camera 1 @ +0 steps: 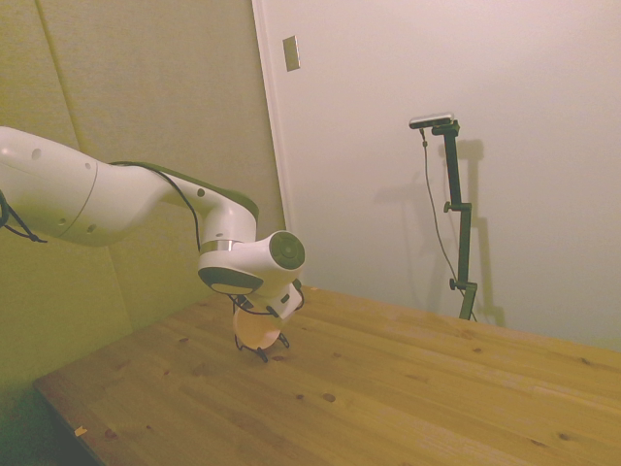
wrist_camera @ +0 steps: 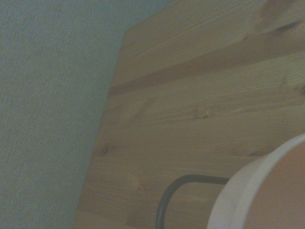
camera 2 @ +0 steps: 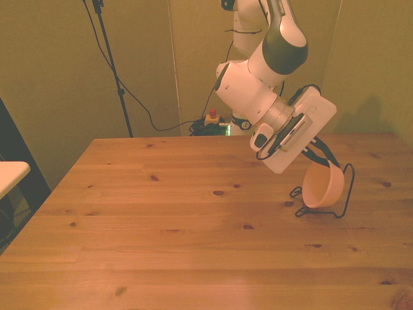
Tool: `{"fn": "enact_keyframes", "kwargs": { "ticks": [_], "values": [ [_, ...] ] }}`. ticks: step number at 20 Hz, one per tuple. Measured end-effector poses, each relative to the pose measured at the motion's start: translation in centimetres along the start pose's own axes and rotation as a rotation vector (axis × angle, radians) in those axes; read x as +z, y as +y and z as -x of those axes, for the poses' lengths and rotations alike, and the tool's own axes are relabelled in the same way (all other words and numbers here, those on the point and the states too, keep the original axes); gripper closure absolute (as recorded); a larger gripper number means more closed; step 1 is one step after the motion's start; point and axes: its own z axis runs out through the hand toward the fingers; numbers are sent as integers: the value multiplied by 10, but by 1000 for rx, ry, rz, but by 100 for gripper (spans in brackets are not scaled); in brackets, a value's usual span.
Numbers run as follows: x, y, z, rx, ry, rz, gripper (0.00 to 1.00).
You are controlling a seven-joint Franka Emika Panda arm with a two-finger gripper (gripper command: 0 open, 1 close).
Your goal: Load the bowl
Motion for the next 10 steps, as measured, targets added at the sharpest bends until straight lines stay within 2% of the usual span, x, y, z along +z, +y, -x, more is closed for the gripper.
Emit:
{"fn": "enact_keyframes", "kwargs": {
  "ticks": [10],
  "values": [
    [3, 4, -1, -1, -20, -4, 0]
  ]
}}
